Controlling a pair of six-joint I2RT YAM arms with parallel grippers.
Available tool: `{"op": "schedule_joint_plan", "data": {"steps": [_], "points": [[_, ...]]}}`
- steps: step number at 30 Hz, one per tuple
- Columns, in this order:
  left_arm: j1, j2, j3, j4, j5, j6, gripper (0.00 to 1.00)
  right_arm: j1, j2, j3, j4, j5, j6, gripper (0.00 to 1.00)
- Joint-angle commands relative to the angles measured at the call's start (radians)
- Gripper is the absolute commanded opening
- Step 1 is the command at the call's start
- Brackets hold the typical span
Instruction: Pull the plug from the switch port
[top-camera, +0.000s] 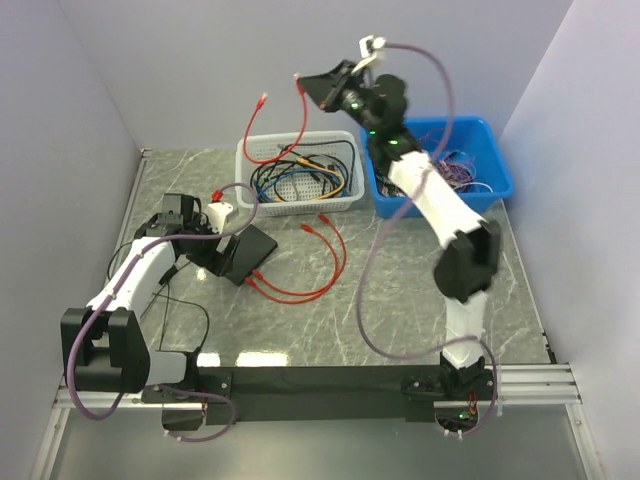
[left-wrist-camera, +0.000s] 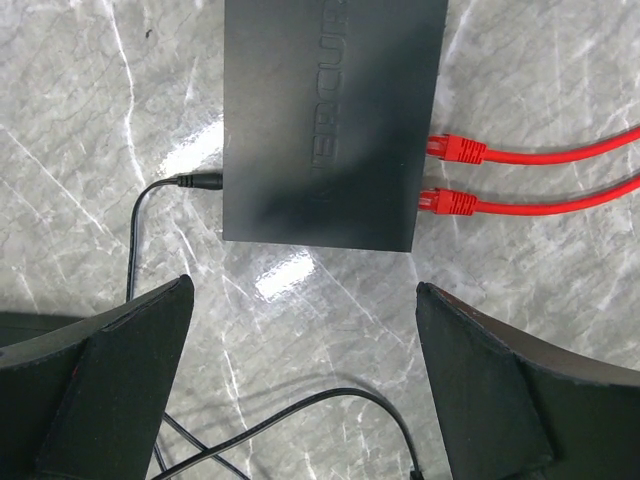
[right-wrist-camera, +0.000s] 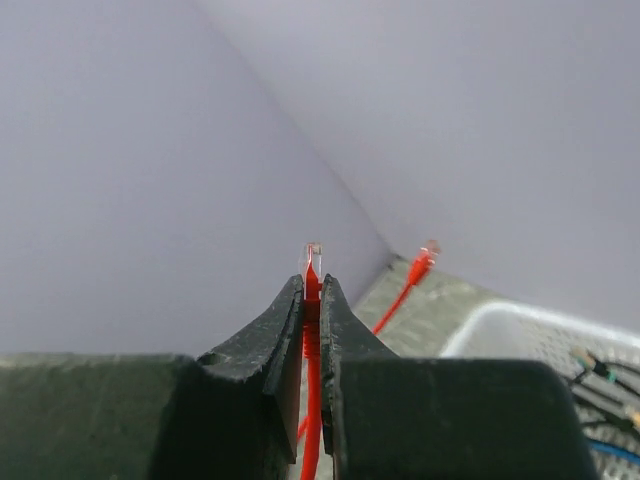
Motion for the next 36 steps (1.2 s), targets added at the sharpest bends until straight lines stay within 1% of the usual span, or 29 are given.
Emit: {"op": "schedule_joint_plan", "data": {"steps": [1, 2, 4, 5, 8, 10, 12, 13, 14, 15, 16, 17, 18, 21, 23, 24, 25, 26, 28, 29, 31, 32, 33, 34, 35, 36], "points": [[0.006, 0.007, 0.004, 0.025, -0.013, -0.015, 0.99, 0.008, 0.181, 0.130, -0.015, 0.062, 0.078, 0.00], [0.006, 0.004, 0.001, 0.025, -0.015, -0.014, 0.99, 0.011, 0.244, 0.146, -0.033, 0.079, 0.067, 0.00], [0.010, -0.001, -0.011, 0.028, -0.018, -0.011, 0.99, 0.011, 0.286, 0.163, -0.104, 0.117, 0.040, 0.00], [0.010, -0.009, -0.016, 0.029, -0.018, -0.008, 0.99, 0.013, 0.295, 0.151, -0.122, 0.132, 0.000, 0.00], [0.013, -0.012, -0.028, 0.039, -0.007, 0.000, 0.99, 0.007, 0.257, -0.005, -0.129, 0.223, -0.045, 0.00], [0.013, -0.001, -0.022, 0.039, 0.002, -0.001, 0.99, 0.002, 0.244, -0.033, -0.145, 0.249, -0.071, 0.00], [0.013, 0.019, -0.016, 0.039, 0.016, -0.008, 0.99, -0.001, 0.247, -0.001, -0.199, 0.266, -0.135, 0.11], [0.013, 0.024, -0.010, 0.037, 0.019, -0.008, 0.99, -0.001, 0.252, 0.020, -0.259, 0.269, -0.160, 0.19], [0.013, 0.033, -0.011, 0.037, 0.022, -0.009, 0.99, -0.001, 0.257, 0.070, -0.303, 0.272, -0.205, 0.40], [0.013, 0.036, -0.011, 0.037, 0.028, -0.011, 0.99, 0.001, 0.260, 0.094, -0.340, 0.280, -0.227, 0.47], [0.013, 0.039, -0.014, 0.040, 0.031, -0.011, 0.99, 0.005, 0.251, 0.112, -0.407, 0.315, -0.247, 0.51], [0.013, 0.039, -0.016, 0.039, 0.033, -0.011, 0.99, 0.007, 0.240, 0.126, -0.432, 0.339, -0.287, 0.59], [0.013, 0.040, -0.016, 0.040, 0.034, -0.011, 0.99, 0.008, 0.225, 0.123, -0.461, 0.352, -0.310, 0.61], [0.013, 0.048, -0.017, 0.039, 0.031, -0.011, 0.99, 0.034, 0.134, 0.073, -0.492, 0.421, -0.393, 0.63], [0.013, 0.054, -0.017, 0.042, 0.034, -0.014, 0.99, 0.082, 0.051, 0.018, -0.515, 0.474, -0.452, 0.64], [0.013, 0.054, -0.017, 0.042, 0.036, -0.015, 0.99, 0.103, 0.016, -0.016, -0.527, 0.475, -0.469, 0.64], [0.013, 0.059, -0.019, 0.043, 0.033, -0.015, 0.99, 0.128, -0.054, -0.059, -0.520, 0.466, -0.480, 0.64], [0.013, 0.062, -0.026, 0.051, 0.033, -0.017, 0.99, 0.184, -0.087, -0.164, -0.493, 0.402, -0.489, 0.64], [0.013, 0.074, -0.032, 0.061, 0.028, -0.018, 0.99, 0.238, -0.162, -0.274, -0.462, 0.350, -0.474, 0.64], [0.013, 0.080, -0.036, 0.066, 0.025, -0.020, 0.99, 0.279, -0.179, -0.365, -0.446, 0.320, -0.436, 0.64], [0.013, 0.103, -0.046, 0.080, 0.019, -0.021, 0.99, 0.307, -0.210, -0.456, -0.375, 0.231, -0.382, 0.63], [0.013, 0.112, -0.049, 0.086, 0.005, -0.024, 0.99, 0.315, -0.213, -0.540, -0.341, 0.188, -0.297, 0.63], [0.013, 0.120, -0.057, 0.098, -0.002, -0.027, 0.99, 0.317, -0.214, -0.581, -0.269, 0.085, -0.249, 0.62], [0.013, 0.134, -0.063, 0.104, -0.012, -0.029, 0.99, 0.317, -0.210, -0.663, -0.214, 0.046, -0.155, 0.60], [0.013, 0.137, -0.068, 0.112, -0.021, -0.031, 0.99, 0.318, -0.208, -0.706, -0.165, 0.015, -0.113, 0.59], [0.013, 0.142, -0.080, 0.118, -0.021, -0.029, 0.99, 0.323, -0.204, -0.743, -0.071, -0.010, -0.074, 0.59]]}}
